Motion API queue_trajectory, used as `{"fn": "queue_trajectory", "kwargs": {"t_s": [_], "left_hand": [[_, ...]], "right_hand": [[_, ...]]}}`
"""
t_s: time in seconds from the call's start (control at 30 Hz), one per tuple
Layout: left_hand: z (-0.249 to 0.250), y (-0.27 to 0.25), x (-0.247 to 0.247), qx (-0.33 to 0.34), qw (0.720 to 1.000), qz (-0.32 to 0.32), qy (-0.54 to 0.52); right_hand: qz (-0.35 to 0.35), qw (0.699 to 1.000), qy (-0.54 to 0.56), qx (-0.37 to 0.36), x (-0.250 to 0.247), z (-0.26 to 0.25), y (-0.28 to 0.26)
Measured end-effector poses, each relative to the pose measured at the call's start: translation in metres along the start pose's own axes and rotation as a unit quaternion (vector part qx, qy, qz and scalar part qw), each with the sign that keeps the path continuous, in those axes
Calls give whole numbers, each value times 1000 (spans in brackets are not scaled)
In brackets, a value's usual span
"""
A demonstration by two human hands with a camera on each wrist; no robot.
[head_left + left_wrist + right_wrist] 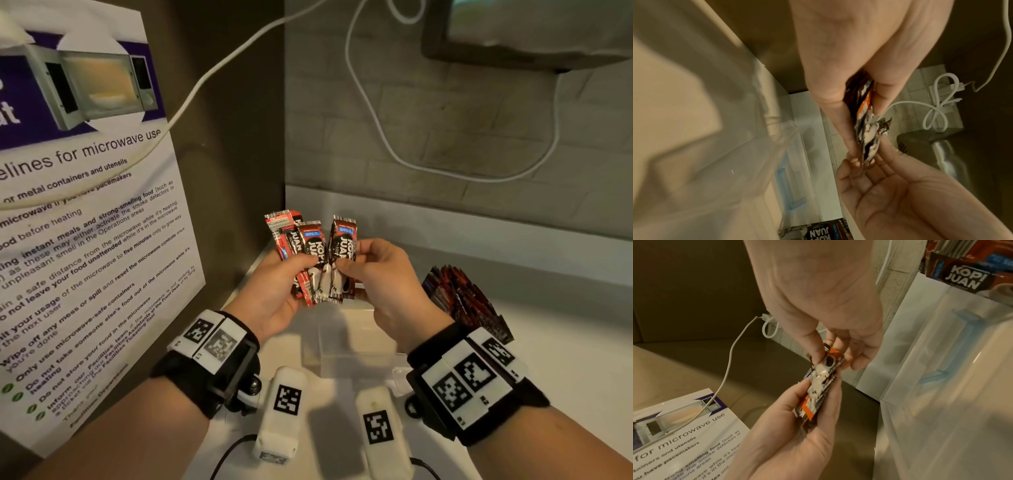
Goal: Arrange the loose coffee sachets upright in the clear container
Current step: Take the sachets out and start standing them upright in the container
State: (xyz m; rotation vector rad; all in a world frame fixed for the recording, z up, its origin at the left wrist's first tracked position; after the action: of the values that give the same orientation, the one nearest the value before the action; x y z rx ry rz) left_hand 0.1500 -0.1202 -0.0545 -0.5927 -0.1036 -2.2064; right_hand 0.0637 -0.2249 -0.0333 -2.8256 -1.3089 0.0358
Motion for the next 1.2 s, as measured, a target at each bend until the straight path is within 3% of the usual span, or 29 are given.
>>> {"fn": "queue_trajectory", "kwargs": {"t_s": [0.2, 0.33, 0.5, 0.63, 0.9, 1.2], "left_hand": [[2, 4, -2, 14, 999, -3, 48], [-1, 7, -1, 1, 998, -16, 65], [1, 14, -13, 14, 997, 65, 34], [-13, 17, -26, -38, 991, 123, 20], [-33, 3, -20, -64, 994, 72, -51], [-36, 9, -17, -68, 997, 42, -16]], "right_hand": [[-66, 998, -22, 7, -2, -2, 0], [-63, 997, -28, 29, -4, 1, 5], [53, 998, 0, 34, -12, 15, 16], [114, 989, -72, 63, -10, 44, 21], [83, 980, -165, 78, 16, 66, 28], [30, 958, -284, 24, 21, 58, 23]]}}
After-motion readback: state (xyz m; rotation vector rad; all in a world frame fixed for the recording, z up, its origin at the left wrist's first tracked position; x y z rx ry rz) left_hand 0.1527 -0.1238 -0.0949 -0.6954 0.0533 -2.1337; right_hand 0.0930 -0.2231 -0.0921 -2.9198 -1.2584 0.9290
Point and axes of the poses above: each hand's wrist, its own y-axis towards the middle knuckle, its own x-axis out of the palm, z = x × y, the point moved 2 cm from there along y, towards the middle knuckle, and after that the axes turned 5 degrees about -y, right-handed, at the moved point
